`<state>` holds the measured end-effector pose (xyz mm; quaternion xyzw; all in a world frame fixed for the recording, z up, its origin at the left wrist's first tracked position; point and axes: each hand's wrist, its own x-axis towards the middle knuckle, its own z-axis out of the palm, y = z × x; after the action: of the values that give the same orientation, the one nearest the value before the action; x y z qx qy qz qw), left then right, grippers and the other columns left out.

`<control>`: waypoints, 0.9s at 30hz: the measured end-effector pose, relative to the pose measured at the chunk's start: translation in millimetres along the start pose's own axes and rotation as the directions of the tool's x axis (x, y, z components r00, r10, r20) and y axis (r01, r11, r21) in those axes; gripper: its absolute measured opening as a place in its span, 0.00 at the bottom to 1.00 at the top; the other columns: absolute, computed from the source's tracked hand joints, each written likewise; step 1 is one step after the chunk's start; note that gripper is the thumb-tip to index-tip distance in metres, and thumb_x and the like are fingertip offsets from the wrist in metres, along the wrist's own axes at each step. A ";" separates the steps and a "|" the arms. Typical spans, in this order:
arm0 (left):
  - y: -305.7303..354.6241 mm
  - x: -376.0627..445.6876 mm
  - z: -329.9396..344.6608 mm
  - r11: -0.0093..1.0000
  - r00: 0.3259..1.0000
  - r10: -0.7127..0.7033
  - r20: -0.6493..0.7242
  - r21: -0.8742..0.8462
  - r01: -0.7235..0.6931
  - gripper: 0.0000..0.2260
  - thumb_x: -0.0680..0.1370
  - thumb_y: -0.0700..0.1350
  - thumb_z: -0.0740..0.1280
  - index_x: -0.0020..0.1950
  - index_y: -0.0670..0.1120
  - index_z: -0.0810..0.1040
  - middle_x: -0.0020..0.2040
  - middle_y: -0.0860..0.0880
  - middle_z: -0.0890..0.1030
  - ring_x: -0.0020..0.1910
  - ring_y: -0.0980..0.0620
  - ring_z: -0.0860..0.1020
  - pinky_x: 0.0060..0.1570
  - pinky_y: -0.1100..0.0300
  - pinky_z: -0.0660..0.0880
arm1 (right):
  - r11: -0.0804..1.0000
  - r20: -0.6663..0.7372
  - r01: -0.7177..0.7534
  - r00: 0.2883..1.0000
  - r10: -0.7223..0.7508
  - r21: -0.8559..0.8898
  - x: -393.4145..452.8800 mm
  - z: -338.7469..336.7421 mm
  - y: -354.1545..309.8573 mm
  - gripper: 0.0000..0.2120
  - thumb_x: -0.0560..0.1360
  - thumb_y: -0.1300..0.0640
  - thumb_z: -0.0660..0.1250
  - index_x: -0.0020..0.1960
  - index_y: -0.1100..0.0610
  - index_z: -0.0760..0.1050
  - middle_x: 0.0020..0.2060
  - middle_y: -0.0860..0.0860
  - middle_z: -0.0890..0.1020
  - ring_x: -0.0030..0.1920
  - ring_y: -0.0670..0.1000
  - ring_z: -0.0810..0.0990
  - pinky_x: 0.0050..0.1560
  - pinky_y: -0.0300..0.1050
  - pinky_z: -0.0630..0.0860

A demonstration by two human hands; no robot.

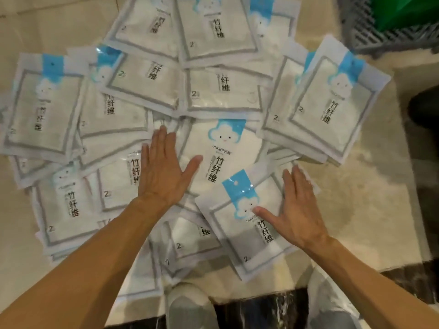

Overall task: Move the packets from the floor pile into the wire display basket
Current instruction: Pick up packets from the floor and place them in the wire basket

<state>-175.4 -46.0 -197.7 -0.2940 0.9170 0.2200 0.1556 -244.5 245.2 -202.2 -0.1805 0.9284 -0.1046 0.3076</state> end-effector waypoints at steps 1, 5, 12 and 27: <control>-0.3 0.3 6.7 0.999 1.000 -0.005 -0.031 -0.033 0.004 0.40 0.81 0.67 0.57 0.82 0.41 0.54 0.84 0.43 0.50 0.83 0.49 0.46 0.80 0.50 0.39 | 1.000 -0.018 0.001 1.000 0.000 0.026 1.5 9.5 0.7 0.59 0.69 0.19 0.55 0.81 0.64 0.56 0.83 0.60 0.48 0.83 0.57 0.45 0.82 0.58 0.45; 5.3 4.1 13.6 0.987 0.990 -0.044 -0.131 -0.159 0.023 0.29 0.79 0.56 0.71 0.71 0.38 0.70 0.82 0.40 0.56 0.82 0.45 0.51 0.80 0.46 0.42 | 0.956 -0.076 -0.060 0.993 0.085 0.288 5.9 16.8 1.7 0.50 0.70 0.33 0.72 0.80 0.62 0.61 0.83 0.55 0.54 0.82 0.54 0.52 0.82 0.54 0.51; 17.4 1.1 -8.2 0.984 0.988 -0.110 -0.112 -0.152 0.092 0.17 0.74 0.54 0.76 0.45 0.45 0.71 0.74 0.43 0.63 0.74 0.42 0.59 0.73 0.46 0.55 | 0.804 -0.132 -0.111 0.965 0.228 0.584 21.6 -5.1 10.1 0.25 0.69 0.47 0.80 0.60 0.57 0.78 0.59 0.49 0.78 0.62 0.50 0.76 0.58 0.42 0.74; 15.2 -130.9 -171.5 0.402 0.905 -0.358 0.230 -0.837 0.372 0.14 0.81 0.36 0.68 0.64 0.50 0.78 0.50 0.54 0.87 0.49 0.58 0.86 0.43 0.65 0.81 | 0.413 0.178 -0.224 0.973 0.148 0.883 -41.7 -213.3 -54.5 0.29 0.64 0.50 0.81 0.62 0.59 0.79 0.52 0.57 0.88 0.52 0.60 0.87 0.51 0.58 0.85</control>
<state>-109.5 -58.2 7.9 -0.5226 0.5924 0.6120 0.0370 -328.5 229.8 4.9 0.1107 0.7331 -0.5395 0.3990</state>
